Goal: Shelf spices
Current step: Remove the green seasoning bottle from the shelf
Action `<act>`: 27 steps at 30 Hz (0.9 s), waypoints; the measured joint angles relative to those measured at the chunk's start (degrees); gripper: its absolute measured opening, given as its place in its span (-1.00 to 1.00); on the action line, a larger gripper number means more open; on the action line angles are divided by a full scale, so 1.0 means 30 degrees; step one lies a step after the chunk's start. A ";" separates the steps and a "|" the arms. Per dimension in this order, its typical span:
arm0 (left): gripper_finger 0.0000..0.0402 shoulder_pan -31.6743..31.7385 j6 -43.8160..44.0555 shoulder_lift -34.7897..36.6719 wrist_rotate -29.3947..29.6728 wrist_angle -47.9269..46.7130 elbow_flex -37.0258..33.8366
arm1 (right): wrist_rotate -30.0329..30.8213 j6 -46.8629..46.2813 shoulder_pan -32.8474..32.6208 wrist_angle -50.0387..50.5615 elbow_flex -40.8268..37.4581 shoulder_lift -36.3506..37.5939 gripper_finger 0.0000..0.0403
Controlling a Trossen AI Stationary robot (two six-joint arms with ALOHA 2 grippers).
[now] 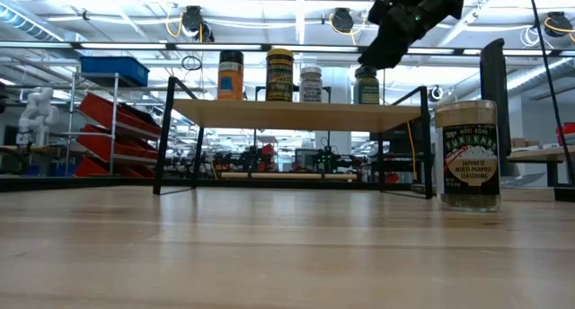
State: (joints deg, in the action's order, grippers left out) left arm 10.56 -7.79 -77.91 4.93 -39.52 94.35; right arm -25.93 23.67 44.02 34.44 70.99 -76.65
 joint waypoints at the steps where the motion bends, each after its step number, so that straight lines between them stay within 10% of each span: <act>1: 0.11 -0.0062 0.0000 0.0000 0.0000 -0.0172 0.0000 | -0.0006 0.0122 0.0077 -0.0009 0.0004 -0.0101 0.61; 27: 0.11 -0.0086 -0.0022 0.0007 0.0001 -0.0230 0.0000 | 0.0692 0.1053 0.0340 0.1215 -0.0025 -0.1059 0.15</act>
State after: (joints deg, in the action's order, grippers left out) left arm 10.31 -7.86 -77.89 4.93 -40.21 94.35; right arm -23.86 26.83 45.04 38.09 70.91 -79.83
